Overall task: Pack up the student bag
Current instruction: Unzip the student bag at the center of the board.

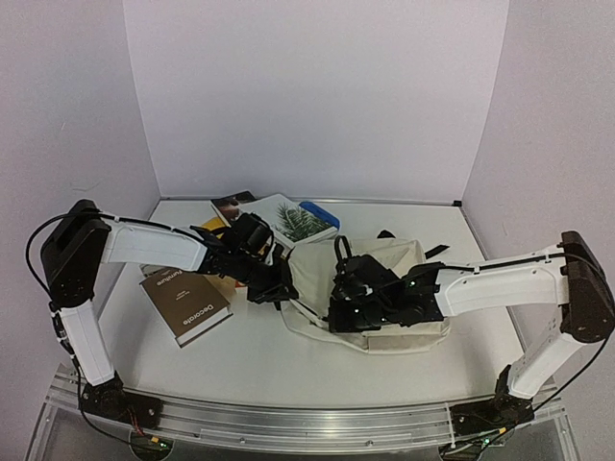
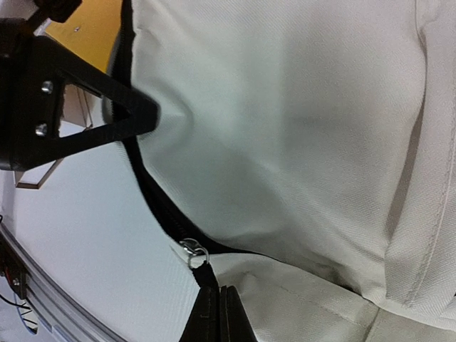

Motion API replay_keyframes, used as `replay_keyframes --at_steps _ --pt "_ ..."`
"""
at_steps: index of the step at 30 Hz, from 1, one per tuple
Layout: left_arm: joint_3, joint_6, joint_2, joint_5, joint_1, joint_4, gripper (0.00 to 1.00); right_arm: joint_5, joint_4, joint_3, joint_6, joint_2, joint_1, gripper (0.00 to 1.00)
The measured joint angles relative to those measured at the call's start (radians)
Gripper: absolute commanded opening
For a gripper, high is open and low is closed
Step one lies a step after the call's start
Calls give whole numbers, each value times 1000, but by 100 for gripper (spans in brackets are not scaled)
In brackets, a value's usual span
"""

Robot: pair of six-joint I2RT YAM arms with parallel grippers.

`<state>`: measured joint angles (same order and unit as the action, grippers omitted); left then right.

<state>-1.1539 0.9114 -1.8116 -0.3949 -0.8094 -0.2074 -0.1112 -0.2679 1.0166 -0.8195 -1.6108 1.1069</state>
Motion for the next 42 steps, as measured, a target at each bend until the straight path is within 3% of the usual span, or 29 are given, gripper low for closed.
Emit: replay_keyframes --at_steps 20,42 --pt "170 5 141 -105 151 81 0 -31 -47 0 -22 -1 -1 0" --pt "196 1 148 -155 186 127 0 -28 -81 -101 -116 109 -58 0"
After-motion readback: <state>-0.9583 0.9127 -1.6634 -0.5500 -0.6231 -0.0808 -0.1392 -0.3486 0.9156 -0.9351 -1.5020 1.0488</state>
